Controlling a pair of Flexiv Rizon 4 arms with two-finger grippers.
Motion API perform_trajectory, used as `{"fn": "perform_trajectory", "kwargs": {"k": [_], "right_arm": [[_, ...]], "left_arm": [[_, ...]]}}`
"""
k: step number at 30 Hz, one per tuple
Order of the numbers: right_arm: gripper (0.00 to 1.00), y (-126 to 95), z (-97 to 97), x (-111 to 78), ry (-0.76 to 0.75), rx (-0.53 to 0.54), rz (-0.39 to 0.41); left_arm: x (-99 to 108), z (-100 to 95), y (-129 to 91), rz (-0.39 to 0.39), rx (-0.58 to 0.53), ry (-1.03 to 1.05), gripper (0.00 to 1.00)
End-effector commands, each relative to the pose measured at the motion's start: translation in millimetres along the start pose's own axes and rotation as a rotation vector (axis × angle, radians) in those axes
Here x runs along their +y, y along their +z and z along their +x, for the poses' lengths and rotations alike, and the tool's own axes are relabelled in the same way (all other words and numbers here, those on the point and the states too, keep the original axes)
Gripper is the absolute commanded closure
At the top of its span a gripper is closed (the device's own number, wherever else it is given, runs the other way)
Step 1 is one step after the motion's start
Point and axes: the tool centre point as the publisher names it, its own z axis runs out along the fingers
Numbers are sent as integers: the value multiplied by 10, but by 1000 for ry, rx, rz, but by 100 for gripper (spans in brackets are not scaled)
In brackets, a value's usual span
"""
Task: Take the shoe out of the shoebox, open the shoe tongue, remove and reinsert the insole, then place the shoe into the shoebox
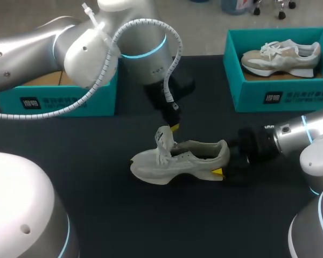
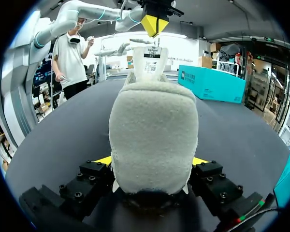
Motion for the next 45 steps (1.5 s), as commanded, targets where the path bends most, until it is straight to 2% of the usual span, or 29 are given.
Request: {"fn": "perform_trajectory", "kwargs": {"k": [1, 3, 5, 8, 17, 21, 29, 33, 45], "right_arm": [[100, 23, -10, -29, 0, -2, 4], [100, 23, -10, -29, 0, -2, 4], [100, 23, -10, -29, 0, -2, 4], [100, 23, -10, -29, 0, -2, 4], [100, 23, -10, -29, 0, -2, 4], [100, 23, -10, -29, 0, -2, 4], [100, 23, -10, -29, 0, -2, 4], [100, 23, -10, -29, 0, -2, 4], [100, 23, -10, -29, 0, -2, 4]], "left_arm": [[-19, -4, 1, -4, 0, 0, 100], [-19, -4, 1, -4, 0, 0, 100], [-51, 16, 85, -48, -1, 11, 100], [-121, 76, 193, -57, -6, 34, 100], [-344, 191, 518, -45, 27, 170, 100], [-448, 222, 686, -77, 32, 205, 100], [-530, 262, 925, -75, 78, 309, 100], [-521, 294, 979, -98, 102, 340, 100], [-521, 294, 979, -98, 102, 340, 100]]}}
